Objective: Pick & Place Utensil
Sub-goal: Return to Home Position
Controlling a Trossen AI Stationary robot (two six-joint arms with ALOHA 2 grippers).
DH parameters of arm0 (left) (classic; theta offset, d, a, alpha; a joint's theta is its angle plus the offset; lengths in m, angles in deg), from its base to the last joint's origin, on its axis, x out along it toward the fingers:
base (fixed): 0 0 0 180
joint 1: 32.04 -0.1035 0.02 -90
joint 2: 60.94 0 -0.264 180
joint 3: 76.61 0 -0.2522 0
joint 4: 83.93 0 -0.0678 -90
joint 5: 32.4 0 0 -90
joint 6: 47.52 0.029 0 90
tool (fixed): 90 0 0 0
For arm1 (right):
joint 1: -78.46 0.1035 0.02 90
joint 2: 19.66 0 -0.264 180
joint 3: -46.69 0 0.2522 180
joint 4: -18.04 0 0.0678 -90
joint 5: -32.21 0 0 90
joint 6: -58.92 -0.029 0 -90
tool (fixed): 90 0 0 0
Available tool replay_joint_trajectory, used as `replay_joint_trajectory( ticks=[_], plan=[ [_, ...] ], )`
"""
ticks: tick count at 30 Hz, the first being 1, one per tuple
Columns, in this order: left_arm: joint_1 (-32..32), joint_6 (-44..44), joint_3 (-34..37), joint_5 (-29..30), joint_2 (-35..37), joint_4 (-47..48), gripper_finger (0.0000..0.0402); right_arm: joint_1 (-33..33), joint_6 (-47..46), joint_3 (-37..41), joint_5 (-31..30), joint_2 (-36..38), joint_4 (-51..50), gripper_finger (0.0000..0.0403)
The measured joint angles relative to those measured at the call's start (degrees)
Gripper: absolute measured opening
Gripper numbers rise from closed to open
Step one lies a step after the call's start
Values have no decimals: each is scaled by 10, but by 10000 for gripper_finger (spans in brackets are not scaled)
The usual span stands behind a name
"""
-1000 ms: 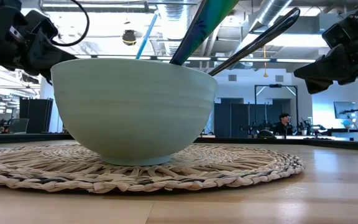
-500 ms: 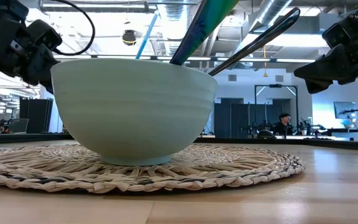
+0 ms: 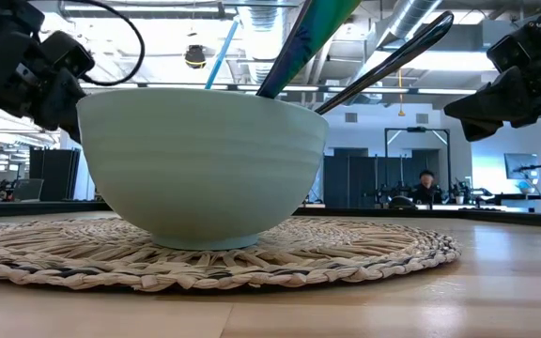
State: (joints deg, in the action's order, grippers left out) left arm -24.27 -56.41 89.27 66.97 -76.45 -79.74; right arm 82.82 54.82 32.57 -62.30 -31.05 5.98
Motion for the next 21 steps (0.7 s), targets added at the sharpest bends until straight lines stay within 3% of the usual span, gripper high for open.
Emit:
replay_joint_trajectory(
  ticks=[21],
  plan=[
    [0,0,0,0,115,-4,91,0,0,0,0,0,0,1]
  ],
)
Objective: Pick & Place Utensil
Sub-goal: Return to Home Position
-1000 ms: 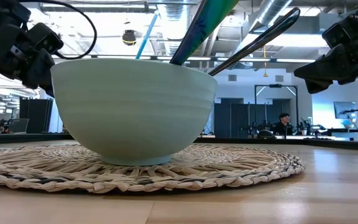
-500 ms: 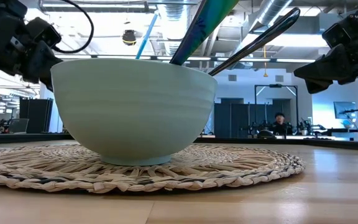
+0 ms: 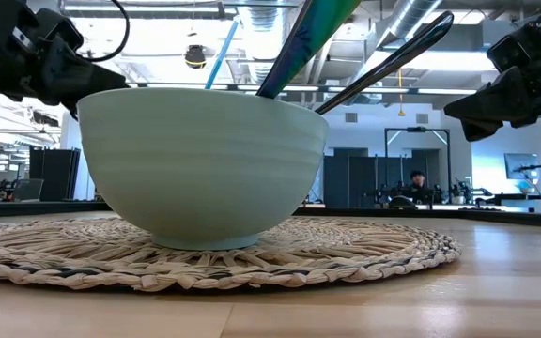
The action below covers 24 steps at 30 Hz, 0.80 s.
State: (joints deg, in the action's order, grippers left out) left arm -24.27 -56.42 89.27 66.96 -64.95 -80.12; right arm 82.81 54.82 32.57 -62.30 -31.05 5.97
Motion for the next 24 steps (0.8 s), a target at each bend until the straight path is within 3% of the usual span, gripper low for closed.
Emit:
replay_joint_trajectory(
  ticks=[24],
  plan=[
    [0,0,0,0,-78,-6,91,0,0,0,0,0,0,1]
  ],
)
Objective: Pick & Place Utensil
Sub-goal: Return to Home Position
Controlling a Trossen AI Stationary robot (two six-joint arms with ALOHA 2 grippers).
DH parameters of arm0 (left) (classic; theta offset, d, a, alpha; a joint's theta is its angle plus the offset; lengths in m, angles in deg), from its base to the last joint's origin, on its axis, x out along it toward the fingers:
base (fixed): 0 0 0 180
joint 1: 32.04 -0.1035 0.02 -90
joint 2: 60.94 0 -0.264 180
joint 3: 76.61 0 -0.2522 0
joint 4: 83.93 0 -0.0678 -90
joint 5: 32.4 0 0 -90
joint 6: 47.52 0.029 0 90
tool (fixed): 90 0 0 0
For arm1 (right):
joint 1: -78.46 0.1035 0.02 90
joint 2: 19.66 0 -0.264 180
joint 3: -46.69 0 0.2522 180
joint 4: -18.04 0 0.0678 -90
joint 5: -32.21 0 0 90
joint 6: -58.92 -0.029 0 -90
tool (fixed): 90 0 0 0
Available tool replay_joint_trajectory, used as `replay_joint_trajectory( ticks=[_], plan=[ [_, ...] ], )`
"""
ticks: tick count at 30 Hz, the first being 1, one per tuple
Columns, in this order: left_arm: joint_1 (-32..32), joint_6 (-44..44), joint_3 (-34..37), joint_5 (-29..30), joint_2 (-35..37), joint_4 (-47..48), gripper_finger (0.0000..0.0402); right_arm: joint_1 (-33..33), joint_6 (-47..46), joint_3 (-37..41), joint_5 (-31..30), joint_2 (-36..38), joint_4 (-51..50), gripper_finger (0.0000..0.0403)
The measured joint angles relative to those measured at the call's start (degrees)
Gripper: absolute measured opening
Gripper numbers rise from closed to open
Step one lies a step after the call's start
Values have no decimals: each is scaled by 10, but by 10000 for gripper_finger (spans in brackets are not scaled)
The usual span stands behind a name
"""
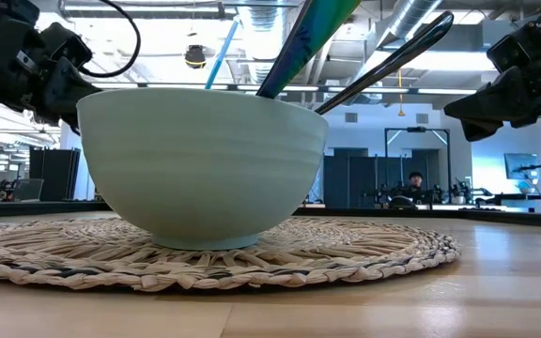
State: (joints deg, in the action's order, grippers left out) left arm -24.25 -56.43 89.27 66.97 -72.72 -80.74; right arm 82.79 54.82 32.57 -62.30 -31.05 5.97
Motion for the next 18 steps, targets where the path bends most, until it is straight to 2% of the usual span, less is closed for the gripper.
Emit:
replay_joint_trajectory(
  ticks=[18],
  plan=[
    [9,0,0,0,-2,-3,91,0,0,0,0,0,0,1]
  ],
)
